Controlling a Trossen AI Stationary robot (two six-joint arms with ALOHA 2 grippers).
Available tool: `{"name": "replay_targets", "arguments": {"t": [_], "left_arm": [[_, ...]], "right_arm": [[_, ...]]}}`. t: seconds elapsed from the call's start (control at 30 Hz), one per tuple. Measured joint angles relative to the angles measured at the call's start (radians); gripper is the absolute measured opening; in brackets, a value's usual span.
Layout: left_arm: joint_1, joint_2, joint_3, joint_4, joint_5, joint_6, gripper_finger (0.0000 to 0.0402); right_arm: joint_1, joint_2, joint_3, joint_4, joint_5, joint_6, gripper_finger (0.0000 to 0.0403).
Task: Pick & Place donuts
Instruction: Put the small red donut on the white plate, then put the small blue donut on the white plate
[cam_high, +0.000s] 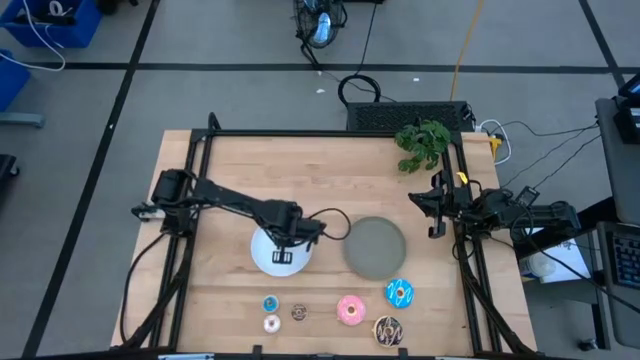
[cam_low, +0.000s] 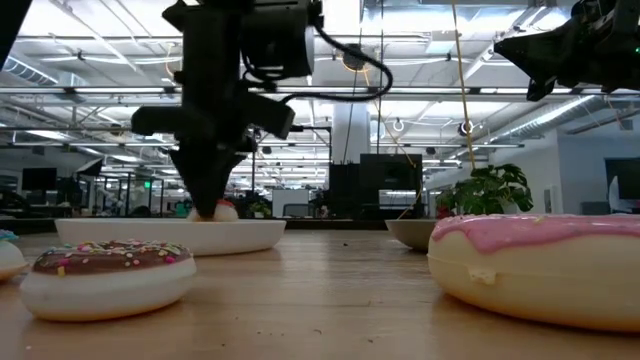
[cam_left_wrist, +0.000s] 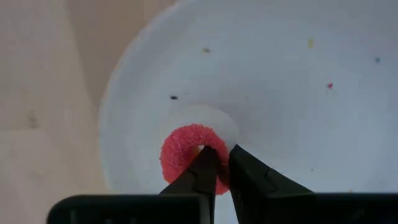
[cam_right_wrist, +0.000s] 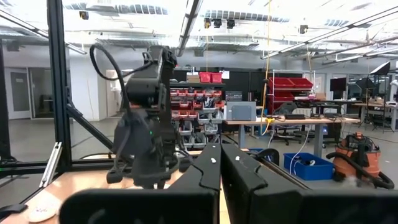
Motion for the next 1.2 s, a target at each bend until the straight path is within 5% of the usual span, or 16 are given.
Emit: {"name": "replay_targets", "arguments": {"t": [0.1,0.37,0.53,0.7,0.93,1.2], "left_arm": [[0.000,0.001,-0.007,0.005,0.001,-0.011,0.0062],[-0.021,0.001,0.017,0.004,-0.002,-0.054,0.0227],[-0.027,0.001,0.016,0.003,-0.019,-0.058,0.0289],[-0.035,0.001,0.059,-0.041,-0.050,-0.047,0.0305],[-0.071,0.000,0.301,-0.247,-0.093,-0.124,0.0305],[-0.246,-0.001,0.458,-0.539,-0.088,-0.287,0.0267]], "right_arm": [[0.000,0.000,0.000,0.000,0.000,0.000,0.0000],[0.000,0.000,0.000,0.005,0.000,0.000,0.0000],[0.000,0.000,0.000,0.005,0.000,0.000,0.0000],[0.000,0.000,0.000,0.005,0.000,0.000,0.0000],[0.000,0.000,0.000,0.007,0.000,0.004,0.0000],[0.000,0.000,0.000,-0.008,-0.001,0.008,0.0000]]}}
